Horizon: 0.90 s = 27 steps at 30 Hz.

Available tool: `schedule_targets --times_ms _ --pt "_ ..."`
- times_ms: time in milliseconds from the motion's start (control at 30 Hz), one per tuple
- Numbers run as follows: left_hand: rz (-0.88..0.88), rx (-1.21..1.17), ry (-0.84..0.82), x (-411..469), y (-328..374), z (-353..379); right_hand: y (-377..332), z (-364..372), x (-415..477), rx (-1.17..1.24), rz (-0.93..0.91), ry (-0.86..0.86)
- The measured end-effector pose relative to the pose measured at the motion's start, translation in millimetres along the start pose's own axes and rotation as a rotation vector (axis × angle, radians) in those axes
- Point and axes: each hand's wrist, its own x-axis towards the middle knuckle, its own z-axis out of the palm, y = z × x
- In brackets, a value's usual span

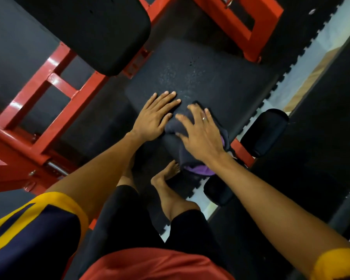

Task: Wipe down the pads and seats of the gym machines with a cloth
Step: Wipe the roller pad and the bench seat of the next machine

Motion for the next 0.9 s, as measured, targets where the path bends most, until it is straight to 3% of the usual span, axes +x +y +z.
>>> schedule_targets --times_ms 167,267,400,600,733,900 --pt "-0.035 0.001 0.005 2 6 4 11 -8 -19 -0.027 0.132 0.068" --pt "-0.071 -0.032 -0.017 4 9 2 -15 -3 -41 -0.034 0.083 0.051" --pt "-0.139 -0.056 -0.02 10 19 5 10 -5 7 -0.007 0.031 0.051" --pt "-0.466 -0.059 0.042 27 64 18 73 -20 -8 0.024 0.207 0.139" --pt "-0.547 -0.037 0.048 32 80 29 46 -12 -34 -0.003 0.088 0.137" --pt "-0.582 -0.014 0.041 31 81 30 71 -17 29 -0.042 0.057 0.087"
